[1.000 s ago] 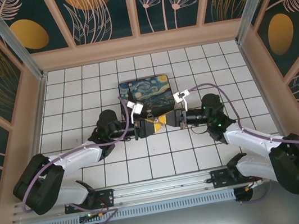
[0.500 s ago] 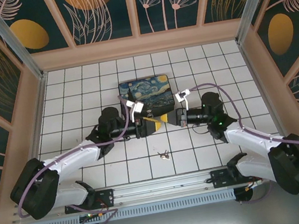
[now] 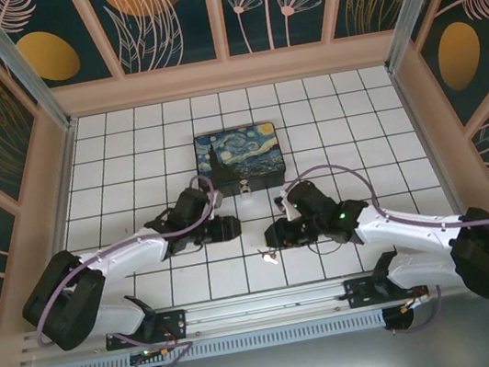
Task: Unlock the padlock with the key
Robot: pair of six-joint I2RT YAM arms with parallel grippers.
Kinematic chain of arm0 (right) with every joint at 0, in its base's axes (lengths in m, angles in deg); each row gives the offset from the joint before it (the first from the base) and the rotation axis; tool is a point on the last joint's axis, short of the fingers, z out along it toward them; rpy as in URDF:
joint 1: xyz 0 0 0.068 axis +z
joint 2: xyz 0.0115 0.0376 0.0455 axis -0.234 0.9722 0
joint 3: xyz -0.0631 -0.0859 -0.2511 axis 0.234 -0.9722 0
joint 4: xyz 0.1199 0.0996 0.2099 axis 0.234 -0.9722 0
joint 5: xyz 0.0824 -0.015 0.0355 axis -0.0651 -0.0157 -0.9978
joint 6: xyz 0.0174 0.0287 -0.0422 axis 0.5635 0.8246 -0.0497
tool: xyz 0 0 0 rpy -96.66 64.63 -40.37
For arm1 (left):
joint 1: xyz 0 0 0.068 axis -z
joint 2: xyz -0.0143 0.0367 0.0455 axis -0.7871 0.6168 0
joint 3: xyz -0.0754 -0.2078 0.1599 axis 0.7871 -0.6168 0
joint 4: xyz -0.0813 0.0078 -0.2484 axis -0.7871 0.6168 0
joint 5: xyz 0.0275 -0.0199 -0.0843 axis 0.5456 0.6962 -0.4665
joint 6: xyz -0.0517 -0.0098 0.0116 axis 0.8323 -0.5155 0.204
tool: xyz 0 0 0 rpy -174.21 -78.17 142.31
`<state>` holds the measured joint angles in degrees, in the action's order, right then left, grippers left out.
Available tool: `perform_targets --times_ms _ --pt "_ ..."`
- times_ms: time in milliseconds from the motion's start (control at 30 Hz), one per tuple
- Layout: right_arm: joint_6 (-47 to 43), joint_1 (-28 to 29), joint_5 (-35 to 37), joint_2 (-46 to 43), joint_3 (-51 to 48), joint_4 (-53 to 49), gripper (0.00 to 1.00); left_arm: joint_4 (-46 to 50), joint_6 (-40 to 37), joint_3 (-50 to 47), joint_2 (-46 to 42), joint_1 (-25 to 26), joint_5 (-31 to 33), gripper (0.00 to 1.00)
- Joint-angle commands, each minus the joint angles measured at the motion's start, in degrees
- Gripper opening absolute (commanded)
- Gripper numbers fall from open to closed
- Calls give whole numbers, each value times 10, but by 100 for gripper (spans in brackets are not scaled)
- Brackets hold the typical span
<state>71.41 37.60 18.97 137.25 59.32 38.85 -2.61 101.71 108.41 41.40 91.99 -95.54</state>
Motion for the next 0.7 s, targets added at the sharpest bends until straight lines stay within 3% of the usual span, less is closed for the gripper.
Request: perform_targets --times_ms 0,333,667 --pt "-24 18 62 30 8 -30 33 0 48 -17 -17 1 22 55" --pt "-94 70 142 132 80 -71 39 -35 73 -45 -11 -2 23 57" --pt "-122 95 162 205 134 -95 38 -25 64 -47 -37 -2 31 57"
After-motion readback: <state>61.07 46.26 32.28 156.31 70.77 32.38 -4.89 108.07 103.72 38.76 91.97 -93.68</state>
